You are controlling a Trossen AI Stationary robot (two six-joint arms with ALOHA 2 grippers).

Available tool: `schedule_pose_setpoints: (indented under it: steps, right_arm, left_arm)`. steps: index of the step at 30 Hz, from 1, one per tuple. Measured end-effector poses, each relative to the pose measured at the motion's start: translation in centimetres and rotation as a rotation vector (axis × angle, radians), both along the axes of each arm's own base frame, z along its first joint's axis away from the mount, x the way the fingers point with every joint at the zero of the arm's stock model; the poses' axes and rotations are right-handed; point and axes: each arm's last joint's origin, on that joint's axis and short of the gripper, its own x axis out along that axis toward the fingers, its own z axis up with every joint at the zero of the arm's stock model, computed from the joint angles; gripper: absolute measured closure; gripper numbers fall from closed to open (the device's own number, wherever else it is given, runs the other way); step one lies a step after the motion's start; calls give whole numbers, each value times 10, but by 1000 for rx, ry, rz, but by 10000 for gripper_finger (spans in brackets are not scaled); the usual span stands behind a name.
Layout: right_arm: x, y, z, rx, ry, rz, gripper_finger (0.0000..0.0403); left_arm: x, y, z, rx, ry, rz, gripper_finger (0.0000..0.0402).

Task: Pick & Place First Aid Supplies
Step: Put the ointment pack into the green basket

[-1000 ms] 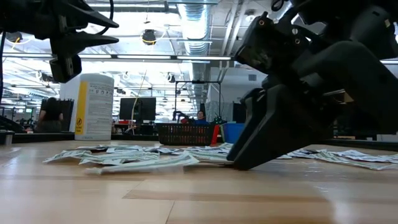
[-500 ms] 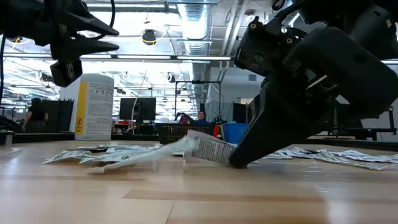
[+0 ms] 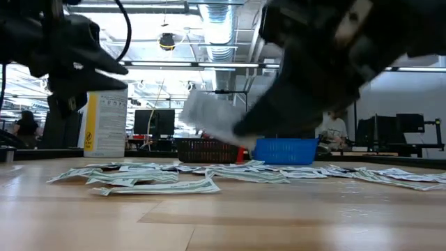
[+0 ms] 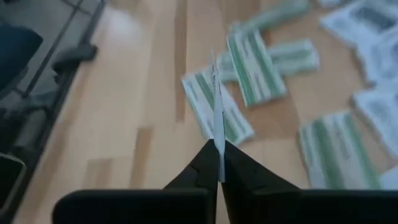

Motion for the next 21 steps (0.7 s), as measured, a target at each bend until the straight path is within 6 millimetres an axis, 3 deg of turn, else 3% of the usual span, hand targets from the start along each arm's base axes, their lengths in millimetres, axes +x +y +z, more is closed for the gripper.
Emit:
schedule_pose_setpoints:
  steps: [5,11,17,21]
  right_arm:
    - [0,-6,30,-2,-100,-74,399]
    - [-5,-26,74,-174,-195,-119,401]
    - [-12,-64,112,-364,-229,-145,399]
    - [-17,-100,130,-559,-191,-225,401]
  left_arm:
    - [3,1,-13,56,40,74,307]
    - [5,0,-22,-1,57,119,307]
    - [5,-1,-24,4,60,117,307]
    - [6,2,-23,82,52,149,307]
